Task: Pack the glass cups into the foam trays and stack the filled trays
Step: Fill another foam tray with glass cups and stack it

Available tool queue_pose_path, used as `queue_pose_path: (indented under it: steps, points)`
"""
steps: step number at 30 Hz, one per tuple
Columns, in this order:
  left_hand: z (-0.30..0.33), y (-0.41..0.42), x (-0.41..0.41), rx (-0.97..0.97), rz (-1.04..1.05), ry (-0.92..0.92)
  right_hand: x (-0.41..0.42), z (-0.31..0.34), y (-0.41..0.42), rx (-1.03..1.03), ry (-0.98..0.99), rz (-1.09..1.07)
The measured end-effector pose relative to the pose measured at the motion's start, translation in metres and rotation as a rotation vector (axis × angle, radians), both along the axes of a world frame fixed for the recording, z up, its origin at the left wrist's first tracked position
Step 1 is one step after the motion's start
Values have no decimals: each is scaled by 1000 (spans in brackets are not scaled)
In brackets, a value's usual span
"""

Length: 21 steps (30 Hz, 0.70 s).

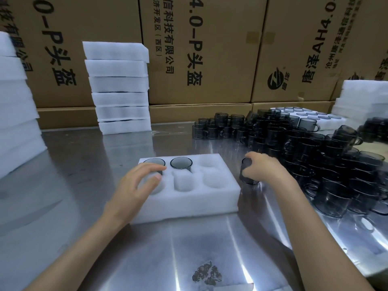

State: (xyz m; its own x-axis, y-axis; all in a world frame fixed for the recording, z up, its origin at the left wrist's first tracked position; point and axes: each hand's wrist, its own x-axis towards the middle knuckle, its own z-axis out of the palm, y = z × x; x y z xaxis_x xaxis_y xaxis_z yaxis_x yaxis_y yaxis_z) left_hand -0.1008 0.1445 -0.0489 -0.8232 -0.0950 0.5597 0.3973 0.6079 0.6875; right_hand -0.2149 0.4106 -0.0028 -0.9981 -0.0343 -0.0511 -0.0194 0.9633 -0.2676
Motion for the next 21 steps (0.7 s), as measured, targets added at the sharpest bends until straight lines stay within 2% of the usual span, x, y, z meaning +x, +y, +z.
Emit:
queue_pose_path:
  steps: [2,8,12,13,15,17,19,21]
  points:
    - [0,0,0,-2,3,-7,0,-1,2,-7,-33,-10]
    - [1,1,0,-11,11,-10,-8,-7,-7,-103,28,-101]
    - [0,0,-1,-35,23,-5,-17,-20,-17,-541,-95,-71]
    - [0,1,-1,-36,24,-4,-18,-23,-17,-605,-43,-67]
    - [0,1,-1,-35,24,-2,-17,-27,-19,-655,183,-74]
    - [-1,1,-1,-27,20,-6,-13,-25,-24,-866,398,-32]
    - [-1,0,-2,-21,15,-10,-7,-18,-34,-1089,507,75]
    - [-2,0,-2,-26,15,-9,-1,-14,-46,-1121,542,211]
